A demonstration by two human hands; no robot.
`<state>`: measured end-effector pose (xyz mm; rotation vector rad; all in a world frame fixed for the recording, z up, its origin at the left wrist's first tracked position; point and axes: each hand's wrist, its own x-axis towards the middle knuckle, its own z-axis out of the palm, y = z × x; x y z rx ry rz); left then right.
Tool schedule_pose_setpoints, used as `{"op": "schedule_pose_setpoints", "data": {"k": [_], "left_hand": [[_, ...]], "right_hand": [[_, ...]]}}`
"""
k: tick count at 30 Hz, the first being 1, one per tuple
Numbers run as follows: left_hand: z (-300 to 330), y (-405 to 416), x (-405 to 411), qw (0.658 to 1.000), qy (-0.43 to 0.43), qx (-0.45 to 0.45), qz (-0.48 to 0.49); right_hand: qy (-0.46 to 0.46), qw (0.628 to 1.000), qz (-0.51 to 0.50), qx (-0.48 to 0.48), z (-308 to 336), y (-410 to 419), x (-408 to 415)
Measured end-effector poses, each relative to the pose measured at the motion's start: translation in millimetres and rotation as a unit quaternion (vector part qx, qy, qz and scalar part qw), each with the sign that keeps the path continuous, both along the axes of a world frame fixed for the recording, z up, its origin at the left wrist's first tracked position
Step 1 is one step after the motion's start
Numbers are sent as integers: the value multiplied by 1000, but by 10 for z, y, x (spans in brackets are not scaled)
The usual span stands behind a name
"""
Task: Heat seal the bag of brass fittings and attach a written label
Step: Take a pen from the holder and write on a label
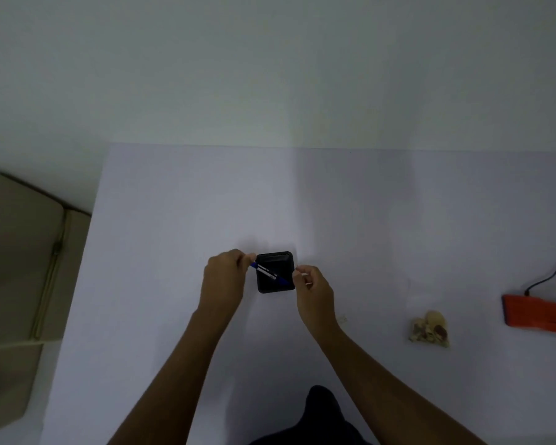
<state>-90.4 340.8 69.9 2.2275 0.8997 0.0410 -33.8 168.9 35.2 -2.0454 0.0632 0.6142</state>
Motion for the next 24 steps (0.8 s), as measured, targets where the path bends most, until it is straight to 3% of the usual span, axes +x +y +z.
{"op": "schedule_pose_setpoints", "data": {"k": [7,13,24], "left_hand": [[-169,-173,12,999,16,-43,15],[-275,-279,60,970,-1,-219,109],[-238,406,1002,980,-48,-181,65]], "right_hand": [[-14,1000,3,23,-118,29,13],[-7,999,-16,42,-101,211,186],[16,998,-24,62,-84,1051,1143]]}}
